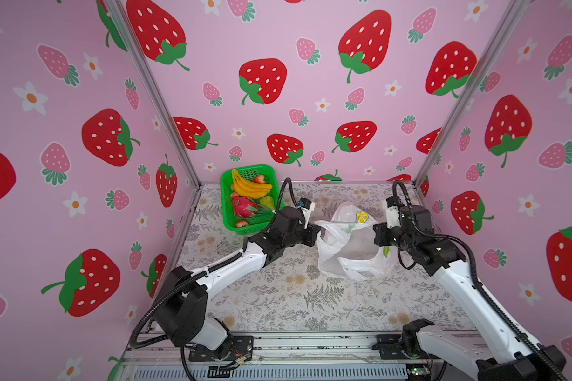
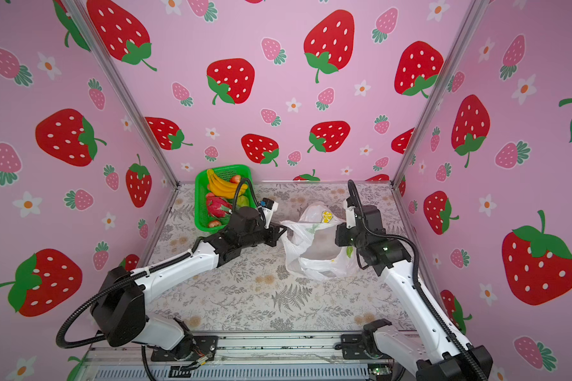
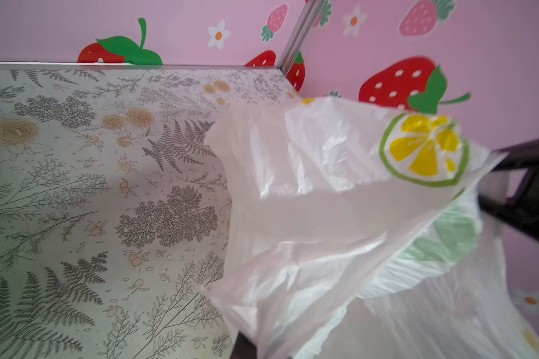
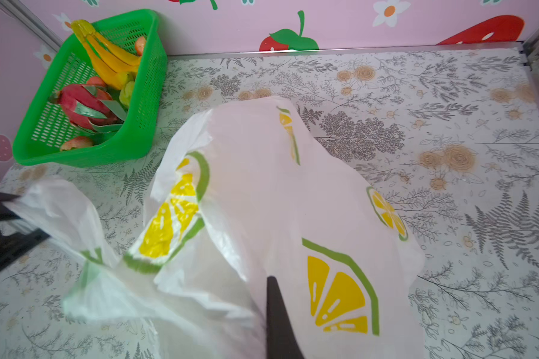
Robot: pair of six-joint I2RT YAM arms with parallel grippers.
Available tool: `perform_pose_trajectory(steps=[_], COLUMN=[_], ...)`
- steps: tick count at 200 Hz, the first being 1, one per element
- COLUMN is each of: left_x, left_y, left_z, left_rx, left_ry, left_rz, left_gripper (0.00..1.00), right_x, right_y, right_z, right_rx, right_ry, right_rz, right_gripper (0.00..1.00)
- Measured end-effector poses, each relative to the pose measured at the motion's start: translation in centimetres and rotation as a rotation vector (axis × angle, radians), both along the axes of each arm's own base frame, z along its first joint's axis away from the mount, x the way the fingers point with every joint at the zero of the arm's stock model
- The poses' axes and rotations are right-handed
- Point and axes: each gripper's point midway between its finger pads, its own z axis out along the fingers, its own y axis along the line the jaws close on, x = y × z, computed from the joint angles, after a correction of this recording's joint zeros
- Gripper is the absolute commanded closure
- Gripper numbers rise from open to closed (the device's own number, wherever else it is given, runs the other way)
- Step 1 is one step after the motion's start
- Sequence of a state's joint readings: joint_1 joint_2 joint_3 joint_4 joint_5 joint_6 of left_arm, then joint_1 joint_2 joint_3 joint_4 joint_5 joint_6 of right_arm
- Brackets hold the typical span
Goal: Place the fake fruits into the plastic bag and tie a complex knot
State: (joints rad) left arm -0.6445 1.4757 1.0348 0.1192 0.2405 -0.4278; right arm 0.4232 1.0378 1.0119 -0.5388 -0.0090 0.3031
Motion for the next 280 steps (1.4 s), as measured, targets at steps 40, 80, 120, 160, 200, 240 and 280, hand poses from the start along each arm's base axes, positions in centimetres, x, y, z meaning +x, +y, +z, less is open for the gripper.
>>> perform_pose_trajectory(steps=[40,80,120,160,200,240,280], left_x=[1.6,2.2,-0.3,-2.3,0.6,5.5,10.3], left_y=[1.5,2.7,4.4,7.1,13.6,20.7,26.4], left_z=[-0.5,-3.2,-3.6,-2.7,-0.8,-0.8,-2.2], left_rx=[-0.082,-0.056,-0.092,-0.132,-0.050,0.136,0.267], left_ry=[0.081,0.177,0.221,0.215,0.098,0.070,0.126], left_rz=[0.053,0.084,0.030,0.054,0.332,0.597,0.731], left_gripper=[0.89,0.58,0.31,0.29,0.28,0.20,0.18], right_x=[0.0,1.0,1.4,2.7,3.9,5.0,5.1], right_y=[1.6,2.9,4.6,5.7,7.0,8.3,8.6], right_z=[-1.5,-4.9,-6.4,-5.4,-5.1,-4.6,-5.2], right_rx=[-0.043,0.003,0.155,0.291,0.329,0.305,0.254], right_ry=[0.030,0.088,0.097,0.048,0.038,0.029,0.013], right_rz=[0.038,0.036,0.024,-0.004,0.017,0.085,0.137], right_gripper=[1.00,1.00,1.00,1.00,1.00,1.00,1.00])
